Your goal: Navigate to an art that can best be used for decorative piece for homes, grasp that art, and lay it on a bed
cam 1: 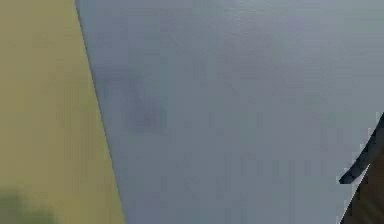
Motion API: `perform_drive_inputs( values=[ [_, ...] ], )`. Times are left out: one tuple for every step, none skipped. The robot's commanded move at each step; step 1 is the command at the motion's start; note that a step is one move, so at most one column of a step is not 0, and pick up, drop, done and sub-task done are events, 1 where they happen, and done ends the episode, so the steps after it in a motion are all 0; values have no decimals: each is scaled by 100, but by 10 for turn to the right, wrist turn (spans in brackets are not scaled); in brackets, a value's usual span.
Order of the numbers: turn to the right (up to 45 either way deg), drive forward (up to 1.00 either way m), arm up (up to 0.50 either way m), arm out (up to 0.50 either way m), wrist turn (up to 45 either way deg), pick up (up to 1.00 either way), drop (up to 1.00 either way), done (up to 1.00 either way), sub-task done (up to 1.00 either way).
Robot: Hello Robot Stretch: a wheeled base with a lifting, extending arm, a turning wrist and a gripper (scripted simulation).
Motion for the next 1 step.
perform_drive_inputs(
  values=[
    [450, 0, 0, 0, 0, 0, 0, 0, 0]
  ],
)
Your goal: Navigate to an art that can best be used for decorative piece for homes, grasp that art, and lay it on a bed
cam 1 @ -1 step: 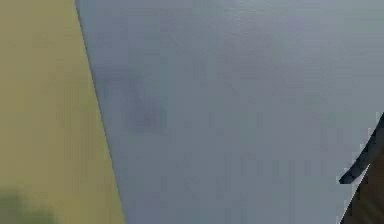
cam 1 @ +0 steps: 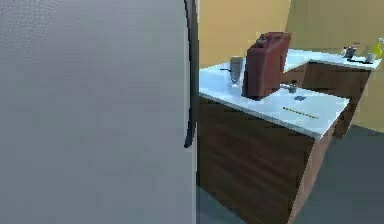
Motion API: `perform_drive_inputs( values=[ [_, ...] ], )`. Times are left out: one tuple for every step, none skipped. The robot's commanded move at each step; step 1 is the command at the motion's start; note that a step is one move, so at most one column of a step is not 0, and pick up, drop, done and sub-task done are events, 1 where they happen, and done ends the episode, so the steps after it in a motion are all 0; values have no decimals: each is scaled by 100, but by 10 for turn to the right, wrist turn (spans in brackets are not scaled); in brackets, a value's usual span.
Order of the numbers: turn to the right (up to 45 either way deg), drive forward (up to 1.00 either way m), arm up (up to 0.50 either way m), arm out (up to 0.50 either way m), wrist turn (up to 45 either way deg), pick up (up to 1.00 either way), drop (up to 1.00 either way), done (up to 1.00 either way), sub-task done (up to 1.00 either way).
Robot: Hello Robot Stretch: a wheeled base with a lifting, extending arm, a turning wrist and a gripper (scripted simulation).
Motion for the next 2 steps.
perform_drive_inputs(
  values=[
    [270, 0, 0, 0, 0, 0, 0, 0, 0],
    [0, 10, 0, 0, 0, 0, 0, 0, 0]
  ],
)
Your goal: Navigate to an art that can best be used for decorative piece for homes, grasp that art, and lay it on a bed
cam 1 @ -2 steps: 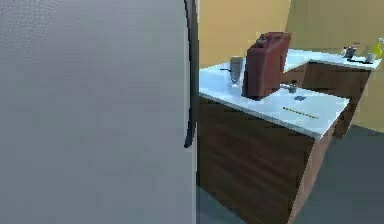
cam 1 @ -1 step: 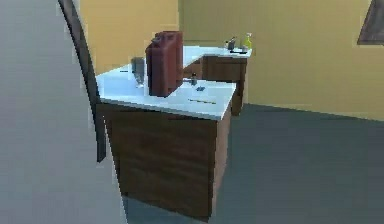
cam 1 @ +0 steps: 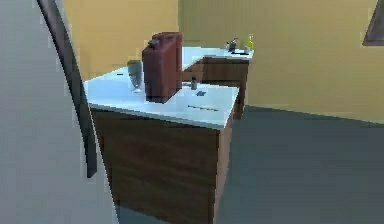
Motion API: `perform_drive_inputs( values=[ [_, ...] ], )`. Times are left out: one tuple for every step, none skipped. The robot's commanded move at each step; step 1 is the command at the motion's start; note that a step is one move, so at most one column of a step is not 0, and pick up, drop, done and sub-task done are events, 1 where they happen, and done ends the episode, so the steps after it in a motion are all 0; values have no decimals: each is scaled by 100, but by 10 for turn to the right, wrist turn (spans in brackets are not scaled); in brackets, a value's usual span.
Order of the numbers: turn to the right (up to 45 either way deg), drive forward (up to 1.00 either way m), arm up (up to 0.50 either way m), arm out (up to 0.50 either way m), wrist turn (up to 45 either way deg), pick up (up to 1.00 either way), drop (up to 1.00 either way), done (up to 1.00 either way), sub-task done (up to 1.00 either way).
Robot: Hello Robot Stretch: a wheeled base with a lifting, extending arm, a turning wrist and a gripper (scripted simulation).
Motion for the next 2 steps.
perform_drive_inputs(
  values=[
    [450, 0, 0, 0, 0, 0, 0, 0, 0],
    [240, 0, 0, 0, 0, 0, 0, 0, 0]
  ],
)
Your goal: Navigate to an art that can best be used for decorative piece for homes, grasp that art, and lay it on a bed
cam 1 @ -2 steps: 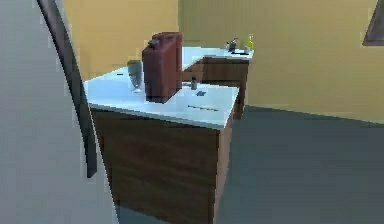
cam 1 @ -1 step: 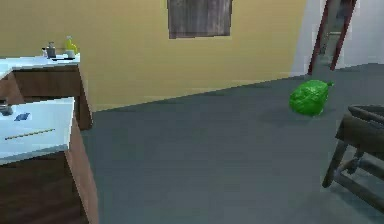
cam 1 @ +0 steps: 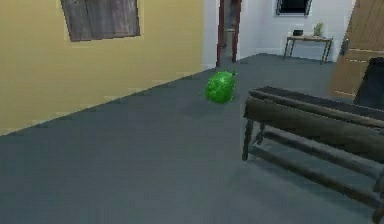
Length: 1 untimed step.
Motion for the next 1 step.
perform_drive_inputs(
  values=[
    [0, 100, 0, 0, 0, 0, 0, 0, 0]
  ],
)
